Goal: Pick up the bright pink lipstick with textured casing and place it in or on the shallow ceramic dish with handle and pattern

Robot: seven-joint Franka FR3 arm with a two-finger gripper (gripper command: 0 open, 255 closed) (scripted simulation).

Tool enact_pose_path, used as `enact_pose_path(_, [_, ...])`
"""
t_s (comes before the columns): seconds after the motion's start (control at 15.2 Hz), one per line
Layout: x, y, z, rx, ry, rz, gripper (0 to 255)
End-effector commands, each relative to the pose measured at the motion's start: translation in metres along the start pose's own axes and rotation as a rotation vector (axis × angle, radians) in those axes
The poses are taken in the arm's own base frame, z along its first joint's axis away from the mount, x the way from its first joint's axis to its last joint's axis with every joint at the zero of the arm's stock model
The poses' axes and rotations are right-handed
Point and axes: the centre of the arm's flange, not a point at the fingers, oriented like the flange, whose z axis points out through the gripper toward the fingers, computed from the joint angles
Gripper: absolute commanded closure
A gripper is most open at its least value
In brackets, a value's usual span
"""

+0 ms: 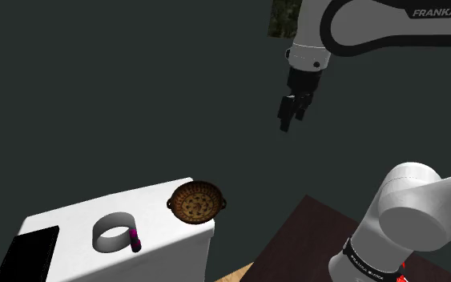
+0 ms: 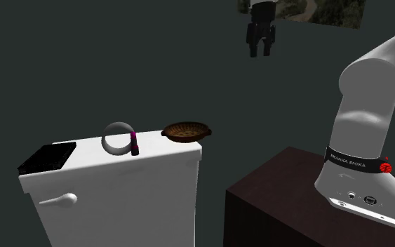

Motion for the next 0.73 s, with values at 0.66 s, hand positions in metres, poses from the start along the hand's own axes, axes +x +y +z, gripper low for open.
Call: enact_pose_path(0.66, [0.024,-0.117,0.052,0.013,0.010,0.093,0])
